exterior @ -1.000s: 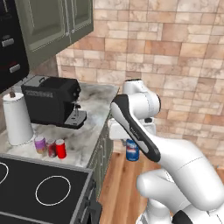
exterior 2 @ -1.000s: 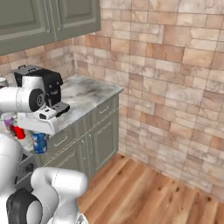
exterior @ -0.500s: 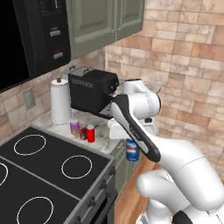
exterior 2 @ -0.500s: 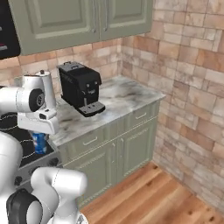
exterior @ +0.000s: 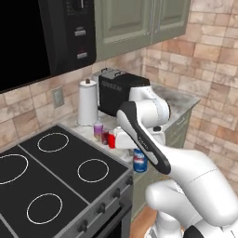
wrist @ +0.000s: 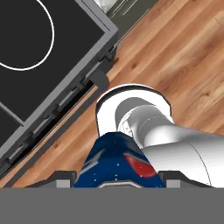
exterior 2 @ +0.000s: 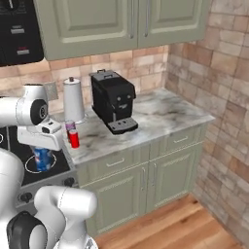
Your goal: Four empty soda cans are scattered around the kitchen. Gather all the cans and cluster them next to the stove for recycling.
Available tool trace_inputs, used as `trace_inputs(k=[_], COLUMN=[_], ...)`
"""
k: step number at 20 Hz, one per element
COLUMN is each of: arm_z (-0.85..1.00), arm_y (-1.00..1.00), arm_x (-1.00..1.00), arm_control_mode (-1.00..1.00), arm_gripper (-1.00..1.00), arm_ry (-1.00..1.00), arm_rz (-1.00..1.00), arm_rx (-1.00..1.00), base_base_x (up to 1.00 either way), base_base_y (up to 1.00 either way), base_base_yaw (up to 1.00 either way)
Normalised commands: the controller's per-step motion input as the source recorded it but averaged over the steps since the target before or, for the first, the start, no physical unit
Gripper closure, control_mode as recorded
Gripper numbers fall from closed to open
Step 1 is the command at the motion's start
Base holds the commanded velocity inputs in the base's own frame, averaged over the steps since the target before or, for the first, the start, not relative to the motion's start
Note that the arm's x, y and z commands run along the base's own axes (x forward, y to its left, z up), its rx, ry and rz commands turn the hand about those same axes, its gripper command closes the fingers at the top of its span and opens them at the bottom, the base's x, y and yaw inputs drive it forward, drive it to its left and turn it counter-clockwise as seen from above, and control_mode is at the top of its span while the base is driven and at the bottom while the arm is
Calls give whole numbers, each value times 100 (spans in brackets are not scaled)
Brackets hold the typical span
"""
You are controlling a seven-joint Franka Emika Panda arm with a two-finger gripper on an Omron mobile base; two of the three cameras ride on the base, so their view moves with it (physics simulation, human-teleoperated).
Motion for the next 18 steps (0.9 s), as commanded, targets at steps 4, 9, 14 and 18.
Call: trace_inputs(k=[4, 9, 14, 18], arm_z=[0, 0, 0, 0], arm_y=[0, 0, 0, 0], arm_x=[0, 0, 0, 0], arm_control_mode=[100, 100, 100, 100], arm_gripper=[100, 100, 100, 100], arm_ry=[0, 0, 0, 0], arm_rz=[0, 0, 0, 0], arm_rx=[0, 0, 0, 0], base_base_x=[64, 87, 79, 81], base_base_y=[-40, -23, 0, 25], base_base_yaw=[25, 14, 7, 2])
